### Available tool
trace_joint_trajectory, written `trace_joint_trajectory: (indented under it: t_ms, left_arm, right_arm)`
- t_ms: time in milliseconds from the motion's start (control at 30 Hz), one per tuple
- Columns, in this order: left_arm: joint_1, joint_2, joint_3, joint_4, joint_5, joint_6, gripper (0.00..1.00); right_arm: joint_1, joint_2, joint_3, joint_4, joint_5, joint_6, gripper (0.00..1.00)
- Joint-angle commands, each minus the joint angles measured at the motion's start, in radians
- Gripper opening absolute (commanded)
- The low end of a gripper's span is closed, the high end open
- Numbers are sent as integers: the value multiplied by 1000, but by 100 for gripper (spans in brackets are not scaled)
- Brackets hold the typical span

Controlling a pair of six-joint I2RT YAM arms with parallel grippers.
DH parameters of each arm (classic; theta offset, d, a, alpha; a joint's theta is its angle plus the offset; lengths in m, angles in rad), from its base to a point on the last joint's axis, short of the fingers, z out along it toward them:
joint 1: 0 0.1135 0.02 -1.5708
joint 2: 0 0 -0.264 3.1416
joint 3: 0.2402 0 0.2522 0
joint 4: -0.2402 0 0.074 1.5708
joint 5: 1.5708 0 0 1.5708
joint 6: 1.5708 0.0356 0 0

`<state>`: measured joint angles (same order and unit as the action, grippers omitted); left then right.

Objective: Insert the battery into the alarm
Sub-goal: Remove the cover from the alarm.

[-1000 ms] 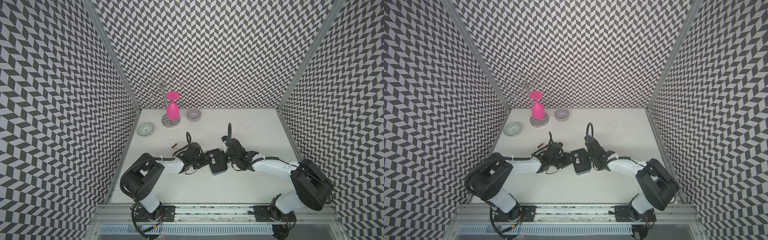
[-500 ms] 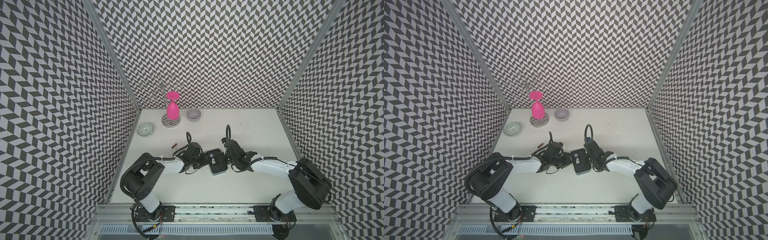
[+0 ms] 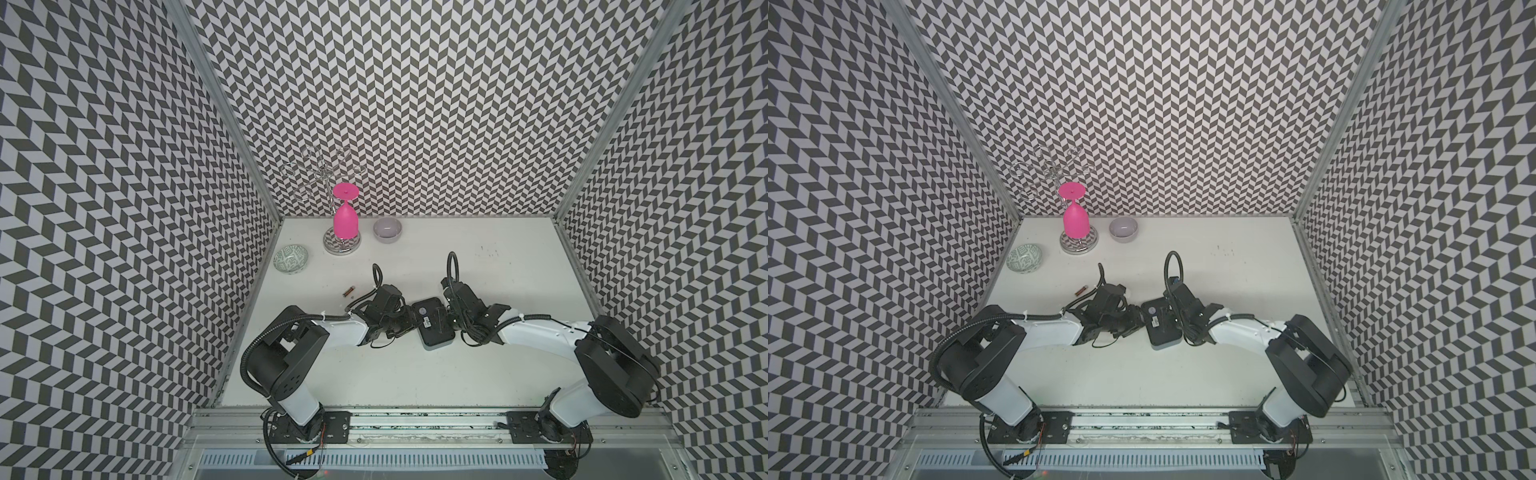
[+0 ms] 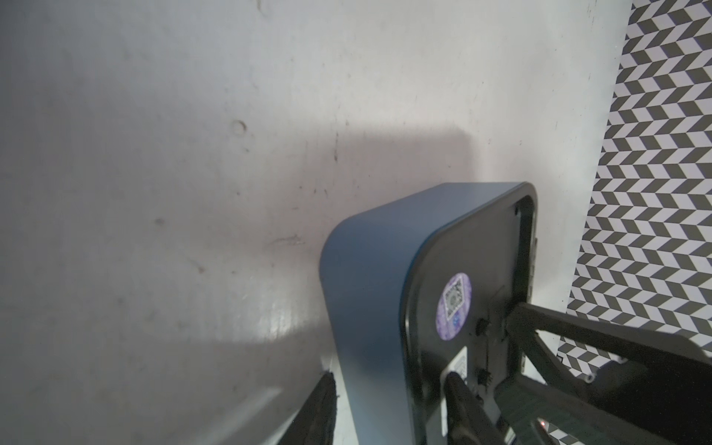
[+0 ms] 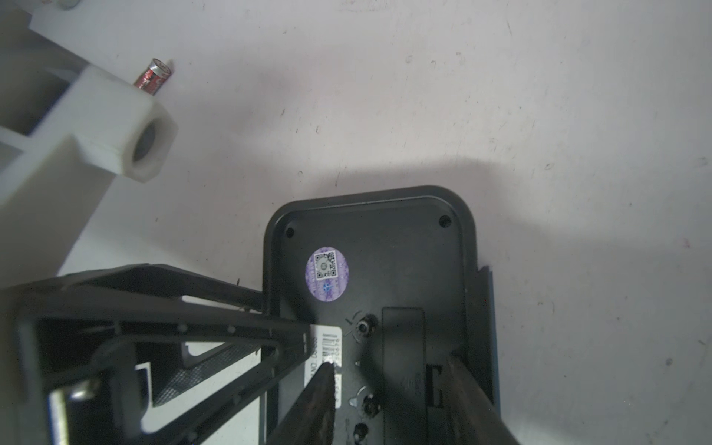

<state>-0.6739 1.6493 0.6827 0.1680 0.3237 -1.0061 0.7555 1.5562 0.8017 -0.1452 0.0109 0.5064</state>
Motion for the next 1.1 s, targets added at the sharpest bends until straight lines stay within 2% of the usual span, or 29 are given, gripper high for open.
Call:
trace_joint_trajectory:
  t_ms: [0,167,633,1067]
  left_arm:
    - [4,1,0,-62,-24,1,46]
    - [4,6,0,-61,-22,1,46]
    - [4,29,5,-58,-8,-2,44]
    - [5,34,15,-71,-9,0,43]
  right_arm:
    - [5,35,8,-40,38,18,47]
    - [6,57,3,-17,-10,27,47]
    - [-17,22,-34,140,-273,3,46]
    - [-105,-8,-119,290,-495,31,45]
